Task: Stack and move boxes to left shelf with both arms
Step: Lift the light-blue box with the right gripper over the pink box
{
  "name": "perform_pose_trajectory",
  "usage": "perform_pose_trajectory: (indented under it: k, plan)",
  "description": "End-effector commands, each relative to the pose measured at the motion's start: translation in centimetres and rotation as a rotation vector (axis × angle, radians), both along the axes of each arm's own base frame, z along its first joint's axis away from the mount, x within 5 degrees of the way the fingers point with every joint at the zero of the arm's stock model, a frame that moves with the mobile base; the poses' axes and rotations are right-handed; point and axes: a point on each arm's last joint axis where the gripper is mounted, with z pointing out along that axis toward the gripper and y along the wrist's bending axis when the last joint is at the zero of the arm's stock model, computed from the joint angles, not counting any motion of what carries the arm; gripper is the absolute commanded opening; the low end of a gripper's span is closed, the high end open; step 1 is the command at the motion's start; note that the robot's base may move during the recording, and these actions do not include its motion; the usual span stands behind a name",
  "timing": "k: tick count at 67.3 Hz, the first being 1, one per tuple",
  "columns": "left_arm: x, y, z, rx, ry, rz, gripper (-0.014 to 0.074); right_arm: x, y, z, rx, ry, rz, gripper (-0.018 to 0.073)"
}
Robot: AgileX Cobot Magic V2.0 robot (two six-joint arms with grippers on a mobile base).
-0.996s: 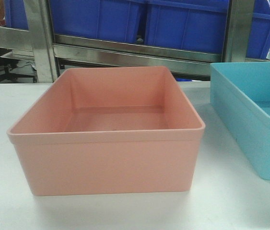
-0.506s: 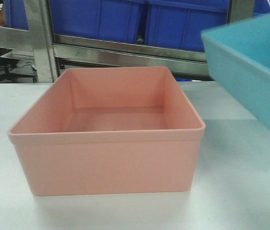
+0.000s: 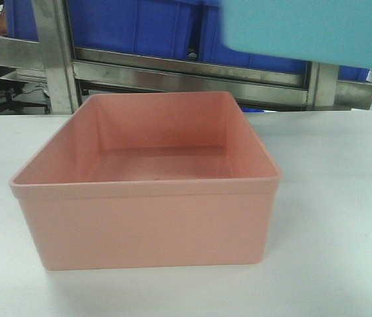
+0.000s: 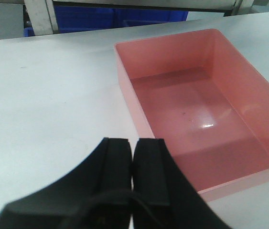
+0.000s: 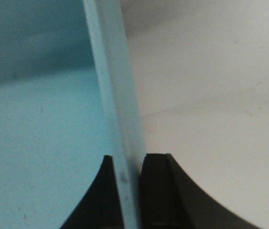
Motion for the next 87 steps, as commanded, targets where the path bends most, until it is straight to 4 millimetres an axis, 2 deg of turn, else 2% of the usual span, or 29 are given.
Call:
perform_pose_trajectory:
  k: [1,10,19,40,63,87]
  plan:
    - [0.0,-0.2,1.7,-0.052,-0.1,-0.011,-0.0013,-0.4,2.6,3.1,0.126,-0.159,-0.015,0.0028]
    - [0.0,-0.2,1.7,-0.052,-0.1,-0.011,-0.0013,0.2,5.9,2.8,0.182,-0.17,0.021,0.0028]
    - [0.0,-0.2,1.7,-0.052,-0.1,-0.011,-0.0013,1.4,8.6,1.4,0.196,-0.147,0.073,0.0028]
    - [0.0,-0.2,1.7,-0.052,-0.1,-0.011,-0.0013,3.8,12.8,-1.9,0.194,-0.113,0.139,0.0028]
    - [0.0,-0.2,1.7,-0.052,-0.1,-0.011,-0.0013,5.7,13.8,-5.0,0.174,-0.04,0.138,0.0028]
    - [0.0,-0.2,1.7,-0.052,-0.1,-0.011,-0.0013,7.1,14.1,-7.4,0.139,-0.007,0.13,0.0028]
